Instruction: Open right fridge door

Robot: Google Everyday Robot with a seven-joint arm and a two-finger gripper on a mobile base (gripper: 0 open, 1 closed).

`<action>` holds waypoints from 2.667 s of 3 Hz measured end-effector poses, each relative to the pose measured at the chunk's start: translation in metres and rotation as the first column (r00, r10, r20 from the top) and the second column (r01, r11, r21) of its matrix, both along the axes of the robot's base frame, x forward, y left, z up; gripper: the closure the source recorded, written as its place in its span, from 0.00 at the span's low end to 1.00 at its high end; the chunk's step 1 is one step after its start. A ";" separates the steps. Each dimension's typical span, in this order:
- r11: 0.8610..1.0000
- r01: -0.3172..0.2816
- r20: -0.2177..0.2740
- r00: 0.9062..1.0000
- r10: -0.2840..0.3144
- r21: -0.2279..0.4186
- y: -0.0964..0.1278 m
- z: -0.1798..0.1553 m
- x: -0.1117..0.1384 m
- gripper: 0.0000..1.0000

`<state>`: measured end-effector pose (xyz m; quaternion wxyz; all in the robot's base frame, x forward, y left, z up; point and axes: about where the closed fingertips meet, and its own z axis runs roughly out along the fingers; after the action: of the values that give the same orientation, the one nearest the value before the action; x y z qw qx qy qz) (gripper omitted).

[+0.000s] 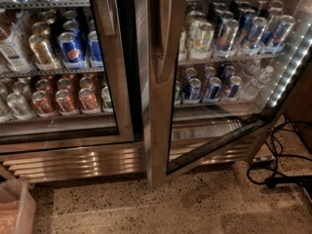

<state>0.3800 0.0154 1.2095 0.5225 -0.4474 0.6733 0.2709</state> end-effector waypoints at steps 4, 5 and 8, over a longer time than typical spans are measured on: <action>1.000 0.000 0.000 1.000 0.000 0.000 0.000 0.000 0.000 0.00; 1.000 0.000 0.000 1.000 0.000 0.000 0.000 0.000 0.000 0.00; 1.000 0.000 0.000 1.000 0.000 0.000 0.000 0.000 0.000 0.00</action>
Offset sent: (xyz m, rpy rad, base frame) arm -0.0965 0.0866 -0.2655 0.1120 0.6095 0.3676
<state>0.3800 0.0154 1.2095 0.5225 -0.4474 0.6733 0.2709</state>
